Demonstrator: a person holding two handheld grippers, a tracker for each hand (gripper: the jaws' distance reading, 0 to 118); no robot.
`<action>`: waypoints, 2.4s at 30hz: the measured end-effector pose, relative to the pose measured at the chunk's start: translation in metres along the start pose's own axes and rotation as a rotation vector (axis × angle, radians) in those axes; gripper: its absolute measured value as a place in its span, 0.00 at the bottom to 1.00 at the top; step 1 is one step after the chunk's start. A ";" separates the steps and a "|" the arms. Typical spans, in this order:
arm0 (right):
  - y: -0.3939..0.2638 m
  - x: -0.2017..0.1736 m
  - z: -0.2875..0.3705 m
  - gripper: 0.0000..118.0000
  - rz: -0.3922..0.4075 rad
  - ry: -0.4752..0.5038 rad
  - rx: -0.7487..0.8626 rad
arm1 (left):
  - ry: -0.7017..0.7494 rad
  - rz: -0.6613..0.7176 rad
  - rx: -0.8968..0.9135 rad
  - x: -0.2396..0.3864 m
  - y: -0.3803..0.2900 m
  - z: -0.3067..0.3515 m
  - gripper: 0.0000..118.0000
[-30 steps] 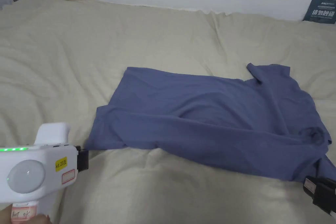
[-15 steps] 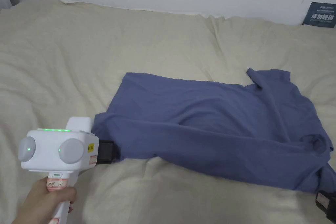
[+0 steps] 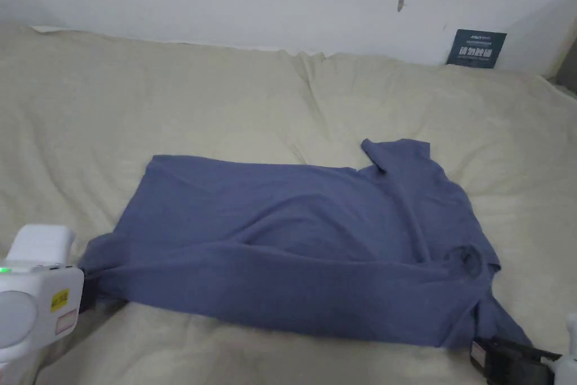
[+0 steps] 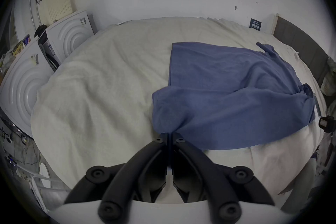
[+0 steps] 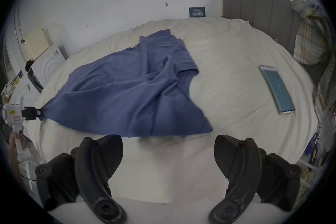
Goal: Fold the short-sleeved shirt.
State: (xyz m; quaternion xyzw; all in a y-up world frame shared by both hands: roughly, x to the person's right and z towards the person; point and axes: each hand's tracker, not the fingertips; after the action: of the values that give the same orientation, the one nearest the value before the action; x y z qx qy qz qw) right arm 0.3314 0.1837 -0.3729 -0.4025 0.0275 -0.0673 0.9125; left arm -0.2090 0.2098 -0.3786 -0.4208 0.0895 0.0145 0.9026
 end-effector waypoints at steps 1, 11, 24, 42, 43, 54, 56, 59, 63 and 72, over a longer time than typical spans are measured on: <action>0.002 0.003 -0.001 0.88 0.023 -0.031 0.020 | 0.001 -0.008 0.006 0.002 0.001 0.003 0.04; 0.026 0.009 -0.066 0.70 0.093 -0.066 -0.142 | -0.004 0.002 -0.007 0.001 -0.002 0.004 0.04; 0.025 -0.008 -0.031 0.07 0.057 -0.011 -0.045 | -0.053 0.020 -0.004 -0.014 -0.006 0.012 0.04; -0.038 0.034 0.018 0.85 -0.034 -0.011 -0.115 | -0.078 0.057 -0.082 -0.018 -0.092 0.036 0.78; -0.034 0.035 0.021 0.85 -0.059 -0.007 -0.098 | -0.063 0.069 -0.053 -0.020 -0.089 0.037 0.94; 0.054 0.010 0.082 0.62 -0.025 0.066 0.191 | -0.156 0.150 0.234 -0.005 0.000 0.090 0.79; 0.071 0.005 0.068 0.00 -0.027 0.064 0.193 | -0.143 0.078 0.241 0.013 0.021 0.079 0.26; 0.092 0.000 0.046 0.00 -0.079 0.139 0.181 | -0.136 0.016 0.178 0.032 0.044 0.055 0.02; 0.125 -0.006 0.003 0.00 -0.035 0.123 0.124 | -0.177 -0.014 0.182 0.052 0.067 0.033 0.00; 0.212 0.005 -0.113 0.88 -0.045 0.076 -0.028 | -0.163 -0.040 0.152 0.055 0.091 -0.005 0.00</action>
State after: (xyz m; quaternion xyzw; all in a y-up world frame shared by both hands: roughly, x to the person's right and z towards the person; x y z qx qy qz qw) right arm 0.3460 0.2416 -0.6060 -0.4132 0.0541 -0.1025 0.9033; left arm -0.1650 0.2618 -0.4603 -0.3503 0.0081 0.0238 0.9363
